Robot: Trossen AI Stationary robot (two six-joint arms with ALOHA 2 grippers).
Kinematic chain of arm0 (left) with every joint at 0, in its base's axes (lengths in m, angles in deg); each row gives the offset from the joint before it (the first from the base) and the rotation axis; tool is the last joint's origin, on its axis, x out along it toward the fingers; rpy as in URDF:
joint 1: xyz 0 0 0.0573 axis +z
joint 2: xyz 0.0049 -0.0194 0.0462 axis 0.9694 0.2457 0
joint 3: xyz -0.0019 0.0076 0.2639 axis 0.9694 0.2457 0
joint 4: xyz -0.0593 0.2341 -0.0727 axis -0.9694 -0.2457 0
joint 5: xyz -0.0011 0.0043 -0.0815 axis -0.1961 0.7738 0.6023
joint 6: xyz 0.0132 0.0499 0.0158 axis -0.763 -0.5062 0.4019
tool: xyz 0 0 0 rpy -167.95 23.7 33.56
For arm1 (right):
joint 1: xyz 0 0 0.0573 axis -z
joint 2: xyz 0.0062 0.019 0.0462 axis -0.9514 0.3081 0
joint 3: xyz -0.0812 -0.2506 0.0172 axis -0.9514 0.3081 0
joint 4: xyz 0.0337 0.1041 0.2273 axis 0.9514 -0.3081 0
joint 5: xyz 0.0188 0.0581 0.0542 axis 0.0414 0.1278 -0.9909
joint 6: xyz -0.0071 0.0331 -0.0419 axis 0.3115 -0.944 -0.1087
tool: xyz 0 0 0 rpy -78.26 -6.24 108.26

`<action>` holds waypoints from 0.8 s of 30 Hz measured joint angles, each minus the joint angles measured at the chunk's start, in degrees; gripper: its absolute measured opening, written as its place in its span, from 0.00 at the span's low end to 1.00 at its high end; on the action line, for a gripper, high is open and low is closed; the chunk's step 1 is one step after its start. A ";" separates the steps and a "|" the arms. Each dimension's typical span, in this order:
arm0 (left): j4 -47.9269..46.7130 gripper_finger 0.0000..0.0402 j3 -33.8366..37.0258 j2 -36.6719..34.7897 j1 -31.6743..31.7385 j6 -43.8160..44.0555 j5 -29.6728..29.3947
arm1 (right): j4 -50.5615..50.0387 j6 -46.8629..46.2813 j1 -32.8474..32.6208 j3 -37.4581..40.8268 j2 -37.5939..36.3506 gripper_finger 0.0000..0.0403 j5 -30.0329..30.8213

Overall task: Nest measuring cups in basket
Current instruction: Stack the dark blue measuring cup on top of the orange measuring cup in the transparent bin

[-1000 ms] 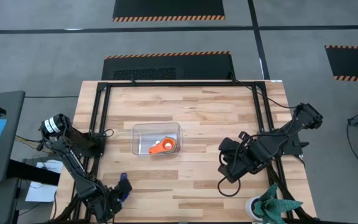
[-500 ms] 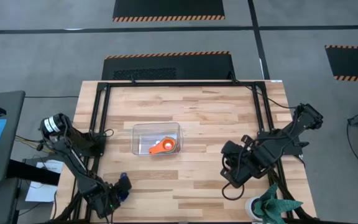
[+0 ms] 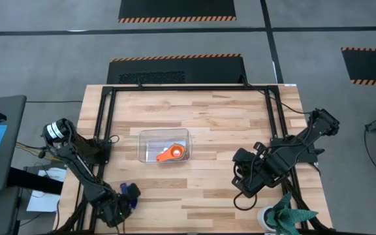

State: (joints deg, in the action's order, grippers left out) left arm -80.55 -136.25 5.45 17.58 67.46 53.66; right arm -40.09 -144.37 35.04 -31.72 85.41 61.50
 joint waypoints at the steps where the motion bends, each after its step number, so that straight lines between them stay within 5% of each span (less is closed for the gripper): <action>1: 0.44 0.03 0.02 -0.01 0.56 2.06 -0.37 | 0.00 0.00 0.00 0.00 0.00 0.29 0.00; 8: -2.15 0.01 -4.18 0.19 7.32 17.07 0.96 | -0.07 0.24 0.00 0.00 0.01 0.29 0.00; 12: -7.26 0.00 -10.93 -0.91 11.72 15.16 0.33 | -1.24 0.57 0.00 0.00 0.02 0.29 0.00; 17: -18.00 0.00 -20.34 -1.56 19.22 9.53 -7.49 | -1.27 0.57 0.73 0.00 0.02 0.29 0.02; 24: -23.83 0.00 -29.67 -1.58 36.12 12.71 -12.27 | -2.04 0.70 3.52 0.00 0.02 0.29 0.13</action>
State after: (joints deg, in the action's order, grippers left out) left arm -104.38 -165.92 3.87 53.69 80.17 41.39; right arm -42.13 -143.66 38.56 -31.72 85.43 61.63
